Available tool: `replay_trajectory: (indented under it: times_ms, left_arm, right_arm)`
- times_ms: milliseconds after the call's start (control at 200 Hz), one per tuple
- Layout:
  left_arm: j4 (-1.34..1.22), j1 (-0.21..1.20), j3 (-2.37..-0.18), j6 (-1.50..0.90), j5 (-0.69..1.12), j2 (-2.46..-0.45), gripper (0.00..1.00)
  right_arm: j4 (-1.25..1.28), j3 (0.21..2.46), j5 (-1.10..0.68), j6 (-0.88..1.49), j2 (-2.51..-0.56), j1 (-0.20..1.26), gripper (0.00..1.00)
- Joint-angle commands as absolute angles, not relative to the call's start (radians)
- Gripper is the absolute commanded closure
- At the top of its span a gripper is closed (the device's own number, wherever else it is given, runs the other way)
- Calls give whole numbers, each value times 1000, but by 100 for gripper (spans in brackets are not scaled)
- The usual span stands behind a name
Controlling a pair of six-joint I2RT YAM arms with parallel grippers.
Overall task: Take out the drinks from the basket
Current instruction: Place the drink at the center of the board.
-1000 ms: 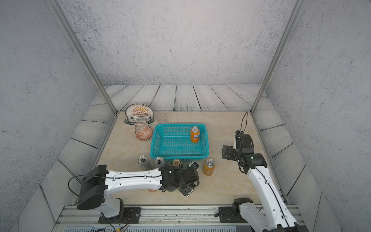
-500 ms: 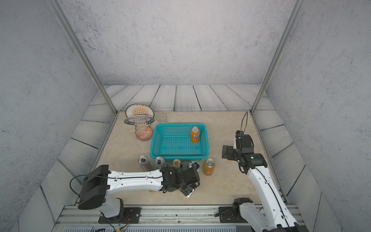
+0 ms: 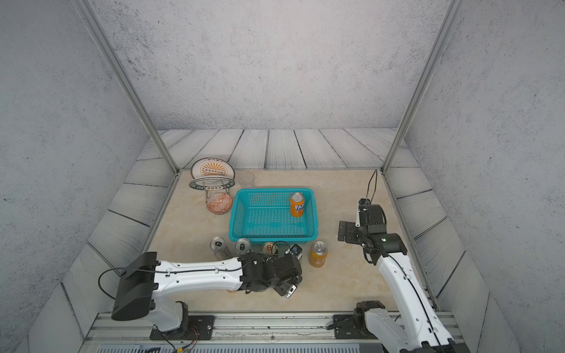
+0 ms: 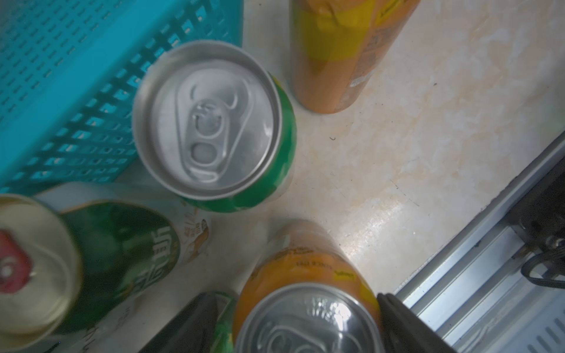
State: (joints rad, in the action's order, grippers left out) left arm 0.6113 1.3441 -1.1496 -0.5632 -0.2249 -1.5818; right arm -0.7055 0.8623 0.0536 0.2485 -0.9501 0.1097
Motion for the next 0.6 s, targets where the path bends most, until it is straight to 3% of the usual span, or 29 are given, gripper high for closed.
replay_trajectory:
  times_ms: [0, 240, 595]
  left_arm:
    - [686, 1345, -1193, -551, -310, -1519, 10]
    - [724, 1344, -1209, -501, -427, -1397, 0]
    - [735, 1237, -1199, -391, -457, -1237, 1]
  right_arm:
    - [-710, 865, 48, 234, -952, 106, 1]
    - [-712, 865, 47, 235, -953, 104, 0]
    - [-707, 866, 23, 233, -956, 105, 1]
